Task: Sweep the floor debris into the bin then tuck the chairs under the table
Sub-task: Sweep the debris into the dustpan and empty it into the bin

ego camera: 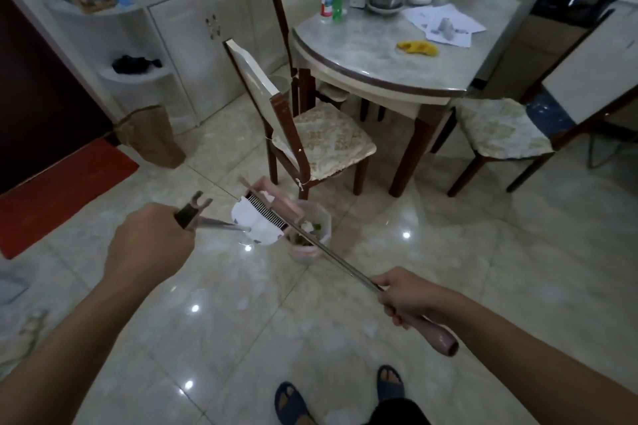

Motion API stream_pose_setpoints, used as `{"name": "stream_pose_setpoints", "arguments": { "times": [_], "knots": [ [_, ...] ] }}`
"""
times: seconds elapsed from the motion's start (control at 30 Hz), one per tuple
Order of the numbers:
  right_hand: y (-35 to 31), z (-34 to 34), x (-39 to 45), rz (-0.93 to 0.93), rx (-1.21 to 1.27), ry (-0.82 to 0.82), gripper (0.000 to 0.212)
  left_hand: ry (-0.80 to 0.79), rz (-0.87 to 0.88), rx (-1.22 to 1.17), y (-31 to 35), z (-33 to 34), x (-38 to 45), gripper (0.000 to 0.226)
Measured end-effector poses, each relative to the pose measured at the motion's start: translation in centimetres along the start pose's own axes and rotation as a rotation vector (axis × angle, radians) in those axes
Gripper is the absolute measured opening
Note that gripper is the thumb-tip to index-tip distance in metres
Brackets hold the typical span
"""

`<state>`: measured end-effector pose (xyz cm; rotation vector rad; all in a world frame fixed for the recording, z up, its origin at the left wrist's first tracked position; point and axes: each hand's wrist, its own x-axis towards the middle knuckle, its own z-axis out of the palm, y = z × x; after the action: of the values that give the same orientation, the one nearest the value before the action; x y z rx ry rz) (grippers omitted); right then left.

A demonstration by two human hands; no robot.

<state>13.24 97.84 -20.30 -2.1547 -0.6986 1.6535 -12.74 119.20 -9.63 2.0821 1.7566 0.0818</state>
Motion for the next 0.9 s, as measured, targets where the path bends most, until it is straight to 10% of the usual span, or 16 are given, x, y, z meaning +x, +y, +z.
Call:
{"name": "stream_pose_setpoints", "arguments": {
  "times": [0.9],
  "knots": [
    [15.6, -14.2, 3.2, -0.059, 0.284, -0.042, 0.034, 0.109, 0.181, 0.633, 17.7, 12.1, -5.9, 0.011]
  ]
}}
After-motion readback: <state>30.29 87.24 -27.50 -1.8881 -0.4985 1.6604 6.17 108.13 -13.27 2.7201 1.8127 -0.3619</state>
